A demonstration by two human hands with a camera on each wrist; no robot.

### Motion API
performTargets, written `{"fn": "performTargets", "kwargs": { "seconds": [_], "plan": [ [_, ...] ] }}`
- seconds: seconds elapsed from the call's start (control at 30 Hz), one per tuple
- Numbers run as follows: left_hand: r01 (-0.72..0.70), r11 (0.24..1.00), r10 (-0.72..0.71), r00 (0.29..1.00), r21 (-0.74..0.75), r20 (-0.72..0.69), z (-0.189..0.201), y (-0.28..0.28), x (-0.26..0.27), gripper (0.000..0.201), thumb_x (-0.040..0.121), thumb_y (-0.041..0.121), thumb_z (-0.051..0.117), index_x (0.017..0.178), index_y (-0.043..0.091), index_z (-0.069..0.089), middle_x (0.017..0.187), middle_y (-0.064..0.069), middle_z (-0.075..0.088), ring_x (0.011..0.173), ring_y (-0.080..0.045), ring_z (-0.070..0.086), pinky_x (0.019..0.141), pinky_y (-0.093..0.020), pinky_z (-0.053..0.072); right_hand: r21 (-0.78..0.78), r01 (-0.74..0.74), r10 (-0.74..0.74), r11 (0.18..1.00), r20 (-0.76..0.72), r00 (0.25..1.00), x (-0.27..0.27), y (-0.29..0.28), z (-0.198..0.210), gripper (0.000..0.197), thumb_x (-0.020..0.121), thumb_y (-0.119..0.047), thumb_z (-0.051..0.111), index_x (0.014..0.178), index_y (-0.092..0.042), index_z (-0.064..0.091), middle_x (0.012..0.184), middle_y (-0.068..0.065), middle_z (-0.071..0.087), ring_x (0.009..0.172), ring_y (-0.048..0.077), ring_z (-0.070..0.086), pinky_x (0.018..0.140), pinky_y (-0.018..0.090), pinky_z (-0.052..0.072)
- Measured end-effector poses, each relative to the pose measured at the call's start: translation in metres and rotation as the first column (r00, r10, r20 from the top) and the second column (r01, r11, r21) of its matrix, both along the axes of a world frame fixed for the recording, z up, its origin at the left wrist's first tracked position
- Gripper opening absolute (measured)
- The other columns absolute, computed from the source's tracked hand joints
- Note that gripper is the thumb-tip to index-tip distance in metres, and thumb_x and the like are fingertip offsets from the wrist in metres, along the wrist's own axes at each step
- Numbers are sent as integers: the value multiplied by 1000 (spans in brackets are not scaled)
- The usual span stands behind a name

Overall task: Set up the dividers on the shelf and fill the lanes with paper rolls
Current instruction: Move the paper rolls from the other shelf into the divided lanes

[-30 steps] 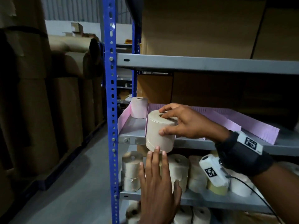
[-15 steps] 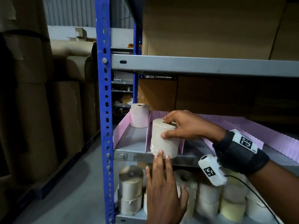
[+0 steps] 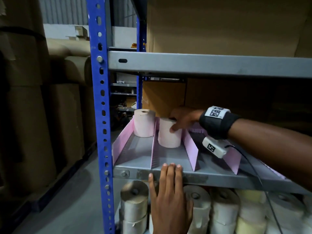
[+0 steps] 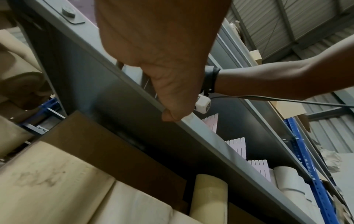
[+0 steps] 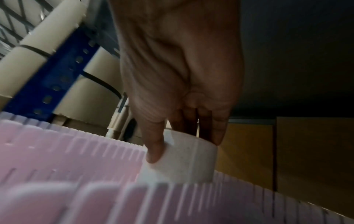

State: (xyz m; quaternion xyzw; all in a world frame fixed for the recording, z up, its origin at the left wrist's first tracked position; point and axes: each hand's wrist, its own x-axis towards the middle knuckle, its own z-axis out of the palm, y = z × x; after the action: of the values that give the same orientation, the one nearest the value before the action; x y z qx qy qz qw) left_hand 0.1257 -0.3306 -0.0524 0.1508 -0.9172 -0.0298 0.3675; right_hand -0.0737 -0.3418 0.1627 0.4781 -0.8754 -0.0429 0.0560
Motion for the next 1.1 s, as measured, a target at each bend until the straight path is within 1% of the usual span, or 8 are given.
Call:
{"fn": "performTargets", "kwargs": {
  "seconds": [0.1, 0.33, 0.43, 0.5, 0.7, 0.8, 0.93, 1.1],
  "plan": [
    [1, 1000, -1, 999, 0, -39, -5, -1, -3, 75, 71, 48, 59, 139, 17, 61, 146, -3, 57, 140, -25, 49, 111, -57, 31, 31, -21, 23, 999, -60, 998, -12, -12, 1, 38, 80, -42, 75, 91, -7, 65, 88, 8, 68, 74, 24, 62, 66, 32, 50],
    [-26, 999, 22, 993, -32, -112, -10, -2, -7, 72, 71, 45, 59, 137, 16, 63, 145, -2, 58, 139, -26, 50, 110, -55, 33, 43, -44, 47, 998, -91, 995, -36, -26, 0, 47, 84, -42, 72, 110, -4, 61, 98, 11, 61, 81, 22, 52, 71, 28, 41],
    [-49, 997, 40, 989, -60, -143, -11, -2, -9, 70, 70, 43, 63, 135, 16, 65, 143, -2, 60, 137, -25, 52, 109, -55, 35, 43, -26, 30, 999, -95, 995, -44, -31, -1, 39, 83, -42, 73, 97, -8, 61, 89, 7, 59, 78, 22, 54, 66, 26, 39],
    [-67, 994, 53, 985, -82, -162, -12, -3, -10, 68, 71, 43, 62, 133, 17, 66, 142, -2, 61, 135, -25, 54, 107, -55, 37, 40, -20, 24, 999, -97, 995, -49, -33, -1, 35, 83, -42, 73, 87, -14, 53, 85, 4, 55, 77, 22, 54, 66, 25, 38],
    [-111, 987, 89, 979, -114, -181, -14, -2, -11, 66, 70, 43, 60, 131, 17, 68, 139, -2, 63, 133, -26, 56, 104, -55, 38, 54, -24, 30, 998, -115, 993, -55, -36, -2, 41, 84, -45, 71, 100, -10, 57, 92, 6, 55, 83, 23, 55, 74, 30, 47],
    [-117, 986, 95, 979, -116, -183, -16, -3, -13, 66, 71, 42, 60, 132, 17, 68, 140, -2, 63, 134, -25, 55, 104, -56, 39, 62, -20, 28, 998, -133, 991, -57, -38, -1, 39, 84, -49, 70, 94, -16, 50, 92, 5, 53, 83, 23, 55, 75, 31, 48],
    [-111, 987, 88, 979, -116, -186, -19, -6, -15, 68, 71, 43, 62, 133, 18, 66, 142, -1, 61, 139, -21, 48, 105, -56, 39, 71, -11, 22, 997, -144, 989, -56, -37, 2, 41, 83, -51, 70, 87, -14, 53, 88, 5, 56, 80, 25, 57, 73, 33, 49],
    [-113, 989, 97, 982, -94, -159, -19, -5, -16, 73, 62, 39, 79, 131, 19, 68, 140, -1, 63, 138, -21, 51, 104, -55, 41, 68, -2, 10, 998, -117, 993, -57, -38, 3, 40, 82, -50, 71, 78, -17, 48, 87, 3, 56, 78, 23, 57, 69, 30, 47]
  ]
}}
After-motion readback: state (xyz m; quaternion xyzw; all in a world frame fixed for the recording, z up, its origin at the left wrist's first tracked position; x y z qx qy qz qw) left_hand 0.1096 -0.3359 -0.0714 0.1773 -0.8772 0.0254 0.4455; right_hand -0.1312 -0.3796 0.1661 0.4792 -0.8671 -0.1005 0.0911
